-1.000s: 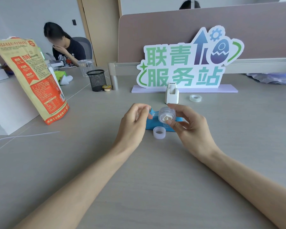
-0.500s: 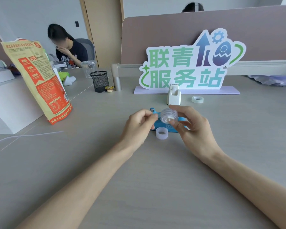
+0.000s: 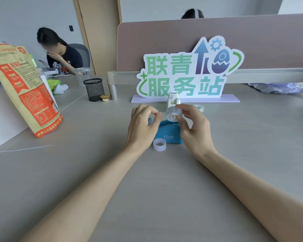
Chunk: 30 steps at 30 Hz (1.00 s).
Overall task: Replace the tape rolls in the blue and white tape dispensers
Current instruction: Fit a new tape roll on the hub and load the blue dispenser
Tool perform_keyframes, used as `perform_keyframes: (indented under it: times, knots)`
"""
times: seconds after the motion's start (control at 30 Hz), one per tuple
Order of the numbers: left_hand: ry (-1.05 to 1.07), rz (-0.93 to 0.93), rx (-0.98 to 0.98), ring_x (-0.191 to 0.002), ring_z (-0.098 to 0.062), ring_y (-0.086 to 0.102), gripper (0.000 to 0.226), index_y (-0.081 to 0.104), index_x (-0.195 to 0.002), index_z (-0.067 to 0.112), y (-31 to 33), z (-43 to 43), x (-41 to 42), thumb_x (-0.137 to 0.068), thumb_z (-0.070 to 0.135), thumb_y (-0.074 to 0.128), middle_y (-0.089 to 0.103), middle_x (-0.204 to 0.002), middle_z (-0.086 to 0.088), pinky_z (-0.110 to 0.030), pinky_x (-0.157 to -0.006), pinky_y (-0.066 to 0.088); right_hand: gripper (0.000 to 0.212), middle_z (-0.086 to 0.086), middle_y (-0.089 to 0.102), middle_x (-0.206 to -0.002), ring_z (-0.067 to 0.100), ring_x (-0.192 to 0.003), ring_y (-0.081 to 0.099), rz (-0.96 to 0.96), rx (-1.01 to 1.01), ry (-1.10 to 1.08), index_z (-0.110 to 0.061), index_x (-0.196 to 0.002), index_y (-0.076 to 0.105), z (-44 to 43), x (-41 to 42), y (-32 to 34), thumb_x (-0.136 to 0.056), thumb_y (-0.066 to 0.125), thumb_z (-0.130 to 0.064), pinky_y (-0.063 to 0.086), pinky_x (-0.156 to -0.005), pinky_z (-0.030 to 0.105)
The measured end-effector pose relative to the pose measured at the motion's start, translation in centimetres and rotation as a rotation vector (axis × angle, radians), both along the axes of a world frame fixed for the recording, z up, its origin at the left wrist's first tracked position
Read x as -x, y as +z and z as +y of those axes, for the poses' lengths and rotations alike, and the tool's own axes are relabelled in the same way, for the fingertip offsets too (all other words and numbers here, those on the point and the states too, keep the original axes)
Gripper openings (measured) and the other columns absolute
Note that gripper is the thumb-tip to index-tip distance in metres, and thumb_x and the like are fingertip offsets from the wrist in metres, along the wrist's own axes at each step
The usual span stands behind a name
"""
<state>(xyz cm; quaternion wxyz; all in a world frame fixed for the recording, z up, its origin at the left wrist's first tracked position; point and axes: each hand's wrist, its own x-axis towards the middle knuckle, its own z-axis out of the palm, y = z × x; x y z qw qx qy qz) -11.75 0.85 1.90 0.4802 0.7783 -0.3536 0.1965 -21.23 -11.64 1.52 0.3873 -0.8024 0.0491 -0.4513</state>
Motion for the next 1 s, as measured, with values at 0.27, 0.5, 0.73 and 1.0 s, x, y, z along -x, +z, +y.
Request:
perform_keyframes:
  times: [0.27, 0.5, 0.73, 1.0]
  knots:
    - [-0.003, 0.076, 0.034, -0.093, -0.018, 0.05, 0.011, 0.061, -0.081, 0.011, -1.09, -0.17, -0.24, -0.089, 0.016, 0.056, 0.061, -0.088, 0.004, -0.023, -0.077, 0.041, 0.021, 0.0, 0.07, -0.103, 0.015, -0.099, 0.065, 0.021, -0.034, 0.09, -0.016, -0.103, 0.066, -0.22, -0.32, -0.07, -0.093, 0.056, -0.002, 0.051, -0.094, 0.03]
    - [-0.006, 0.085, 0.007, -0.097, -0.017, 0.051, 0.011, 0.061, -0.081, 0.011, -1.17, -0.06, 0.01, -0.088, 0.018, 0.056, 0.062, -0.091, 0.005, -0.025, -0.079, 0.042, 0.017, -0.003, 0.073, -0.098, 0.014, -0.098, 0.066, 0.089, -0.105, 0.121, -0.019, -0.096, 0.063, -0.35, -0.48, -0.01, -0.091, 0.057, -0.003, 0.05, -0.095, 0.032]
    - [-0.008, 0.079, -0.001, -0.098, -0.017, 0.051, 0.011, 0.062, -0.08, 0.011, -1.28, 0.04, -0.08, -0.089, 0.017, 0.058, 0.062, -0.09, 0.005, -0.025, -0.08, 0.042, 0.014, -0.002, 0.073, -0.092, 0.019, -0.099, 0.067, 0.105, -0.243, 0.194, -0.023, -0.084, 0.062, -0.56, -0.21, 0.13, -0.086, 0.061, -0.01, 0.049, -0.099, 0.044]
    - [-0.002, 0.078, 0.002, -0.098, -0.018, 0.051, 0.012, 0.062, -0.078, 0.011, -1.24, 0.02, 0.01, -0.087, 0.017, 0.058, 0.064, -0.088, 0.005, -0.022, -0.079, 0.04, 0.013, -0.013, 0.07, -0.093, 0.01, -0.1, 0.064, 0.172, -0.25, 0.126, -0.019, -0.09, 0.066, -0.27, 0.01, 0.45, -0.089, 0.056, -0.011, 0.048, -0.1, 0.036]
